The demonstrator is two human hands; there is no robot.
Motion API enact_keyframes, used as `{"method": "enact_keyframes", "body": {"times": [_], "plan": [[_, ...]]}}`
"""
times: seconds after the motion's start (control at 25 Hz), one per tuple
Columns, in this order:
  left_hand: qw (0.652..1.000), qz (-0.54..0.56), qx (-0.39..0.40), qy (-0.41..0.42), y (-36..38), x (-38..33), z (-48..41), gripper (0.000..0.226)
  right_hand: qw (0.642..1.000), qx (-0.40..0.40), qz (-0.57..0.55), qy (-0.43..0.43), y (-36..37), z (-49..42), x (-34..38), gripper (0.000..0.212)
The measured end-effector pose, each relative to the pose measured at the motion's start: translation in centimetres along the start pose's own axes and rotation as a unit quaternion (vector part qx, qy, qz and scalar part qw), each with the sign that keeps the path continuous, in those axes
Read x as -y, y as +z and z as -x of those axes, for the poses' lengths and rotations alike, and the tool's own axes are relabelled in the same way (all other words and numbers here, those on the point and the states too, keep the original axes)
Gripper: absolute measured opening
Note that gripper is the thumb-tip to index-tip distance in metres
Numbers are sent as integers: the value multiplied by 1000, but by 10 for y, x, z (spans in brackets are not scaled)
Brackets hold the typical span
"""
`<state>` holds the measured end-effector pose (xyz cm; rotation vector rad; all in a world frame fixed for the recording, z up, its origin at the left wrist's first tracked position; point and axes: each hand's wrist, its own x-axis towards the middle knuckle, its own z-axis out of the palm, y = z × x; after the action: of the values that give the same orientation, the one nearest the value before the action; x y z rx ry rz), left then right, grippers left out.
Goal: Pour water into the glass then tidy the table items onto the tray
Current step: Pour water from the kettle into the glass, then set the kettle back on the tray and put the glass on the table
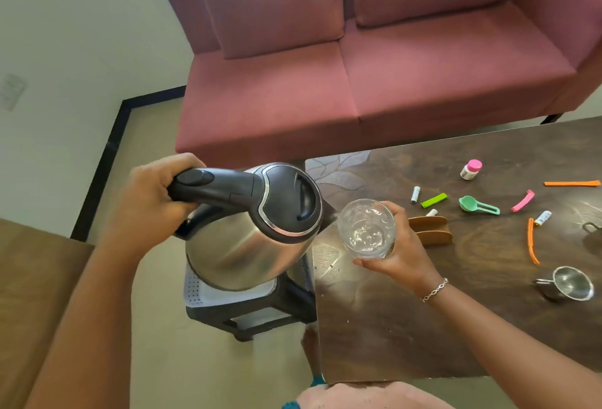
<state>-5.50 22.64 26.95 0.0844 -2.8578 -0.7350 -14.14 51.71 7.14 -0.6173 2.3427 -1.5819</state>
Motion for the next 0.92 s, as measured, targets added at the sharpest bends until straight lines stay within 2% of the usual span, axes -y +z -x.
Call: {"method": "enact_keyframes", "body": {"times": [0.16,0.32,0.56,0.68,0.92], "plan": [[982,130,-71,-117,7,58,20,37,1000,20,-12,-6,25,-14,12,95],[946,217,-133,-200,18,110,45,59,999,42,-16,-16,47,-26,24,92],[892,273,-207,-295,61,178,77,47,997,69,-14,-10,81,-45,38,97],[888,271,-212,-306,86,207,82,38,998,65,-8,-14,92,-53,43,95],[909,248,-164,-292,125,252,70,26,997,70,-16,-9,115,-67,51,89]]}}
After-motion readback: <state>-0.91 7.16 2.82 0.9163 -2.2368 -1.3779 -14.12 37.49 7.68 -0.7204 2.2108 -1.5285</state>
